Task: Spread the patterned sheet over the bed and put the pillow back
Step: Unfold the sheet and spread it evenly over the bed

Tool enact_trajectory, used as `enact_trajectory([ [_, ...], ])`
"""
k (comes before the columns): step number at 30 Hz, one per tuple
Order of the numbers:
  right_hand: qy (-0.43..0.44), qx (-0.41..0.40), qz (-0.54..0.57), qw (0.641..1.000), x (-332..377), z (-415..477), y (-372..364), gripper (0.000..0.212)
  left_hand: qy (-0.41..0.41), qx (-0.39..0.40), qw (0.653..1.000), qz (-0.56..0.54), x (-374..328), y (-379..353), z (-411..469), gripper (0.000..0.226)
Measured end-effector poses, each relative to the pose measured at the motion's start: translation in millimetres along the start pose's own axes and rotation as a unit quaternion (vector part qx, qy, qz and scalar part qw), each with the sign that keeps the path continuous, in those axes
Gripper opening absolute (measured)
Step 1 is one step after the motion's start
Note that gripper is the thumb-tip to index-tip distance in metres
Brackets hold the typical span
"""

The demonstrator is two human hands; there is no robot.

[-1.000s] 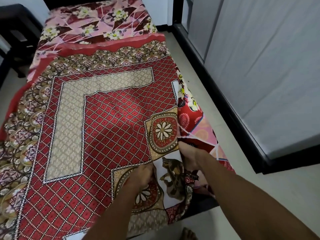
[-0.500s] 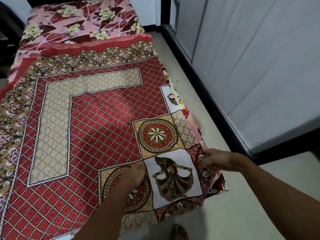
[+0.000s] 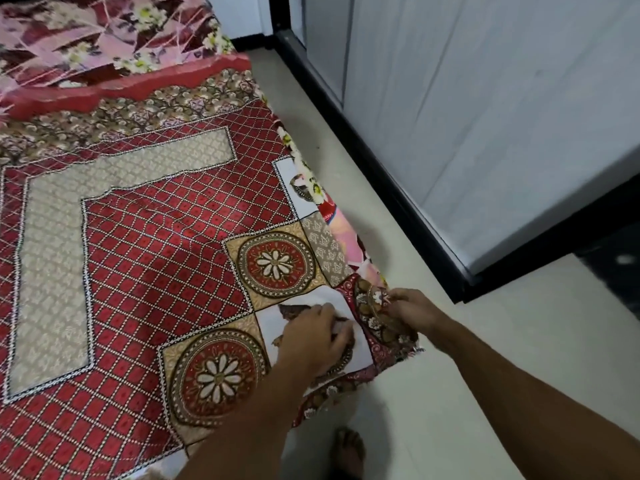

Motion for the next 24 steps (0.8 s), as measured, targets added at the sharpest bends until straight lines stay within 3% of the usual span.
enact_trajectory([
  [3,-0.067,0.012,0.019,0.998,-16,2,-6,0.045,0.005,0.006,1.000,-0.013,-15,-13,5,0.044],
  [5,-0.050,0.027,-0.020,0.998,-13,8,-18,0.057,-0.012,0.014,1.000,0.013,-21,-23,5,0.043],
  [9,0.121,-0.075,-0.159,0.977,21,18,-10,0.023,-0.036,-0.043,0.998,0.008,-29,-24,6,0.036],
  [11,0.206,-0.174,-0.232,0.935,38,6,12,0.028,-0.060,-0.079,0.995,0.014,-38,-19,12,0.032],
  [13,0.245,-0.238,-0.271,0.900,32,-2,30,0.032,-0.088,-0.064,0.993,0.040,-49,-25,17,0.034],
  [15,0.209,-0.260,-0.289,0.897,11,2,42,0.030,-0.101,-0.010,0.991,0.087,-53,-40,20,0.044],
  [18,0.106,-0.217,-0.320,0.916,-14,23,36,0.023,-0.084,0.060,0.982,0.157,-51,-55,20,0.054],
  [21,0.048,-0.181,-0.324,0.927,-16,36,35,0.019,-0.084,0.051,0.982,0.161,-50,-56,20,0.046],
  [24,0.038,-0.202,-0.290,0.935,0,35,42,0.019,-0.097,0.021,0.986,0.131,-47,-53,15,0.038],
])
Point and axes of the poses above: each hand's wrist, its own z-axis towards the middle knuckle, its own y-axis out of the back of the hand, x = y × z, the point moved 8 cm from there along z, towards the middle knuckle, and after that the axes turned 1 degree about z, right-handed, at the moved point
